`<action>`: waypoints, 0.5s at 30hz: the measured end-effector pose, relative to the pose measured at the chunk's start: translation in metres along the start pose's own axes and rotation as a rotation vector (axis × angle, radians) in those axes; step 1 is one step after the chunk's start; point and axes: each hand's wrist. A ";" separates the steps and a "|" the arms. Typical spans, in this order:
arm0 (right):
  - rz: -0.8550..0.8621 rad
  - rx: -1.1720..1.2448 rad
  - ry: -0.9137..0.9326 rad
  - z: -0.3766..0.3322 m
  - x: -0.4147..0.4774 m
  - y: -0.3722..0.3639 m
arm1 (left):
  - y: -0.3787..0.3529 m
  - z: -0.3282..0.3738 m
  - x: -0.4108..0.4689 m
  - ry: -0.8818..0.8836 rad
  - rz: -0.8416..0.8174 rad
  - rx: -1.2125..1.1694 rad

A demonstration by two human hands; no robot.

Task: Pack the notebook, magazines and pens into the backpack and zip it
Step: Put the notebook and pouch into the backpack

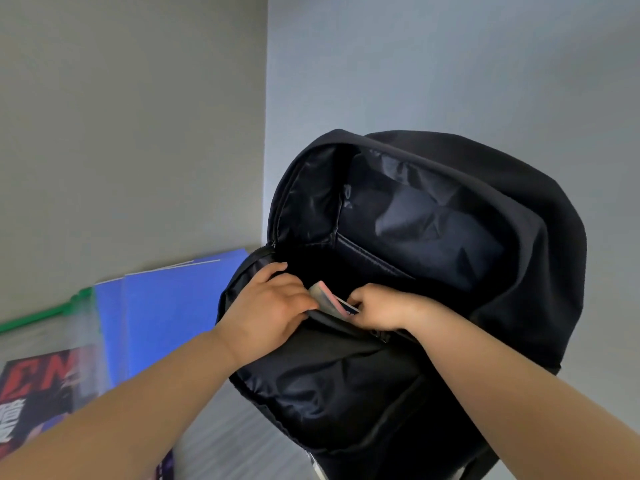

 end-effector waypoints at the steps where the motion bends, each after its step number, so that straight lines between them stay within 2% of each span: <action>1: 0.034 0.039 0.009 0.000 -0.002 0.002 | 0.001 0.001 -0.001 0.020 0.008 -0.013; 7: 0.211 0.058 -0.004 0.006 -0.015 0.008 | 0.009 0.004 -0.019 0.205 0.088 -0.079; 10: 0.289 0.079 0.000 0.006 -0.024 0.010 | 0.015 0.005 -0.042 0.295 0.068 -0.148; 15: 0.475 0.193 0.144 -0.020 -0.043 0.009 | 0.030 0.004 -0.090 0.526 0.014 -0.264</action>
Point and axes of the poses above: each hand's wrist, its own x-axis towards the middle knuckle, its own y-axis out of the back of the hand, z = x × y, and after that the axes turned 8 degrees about x, right-handed
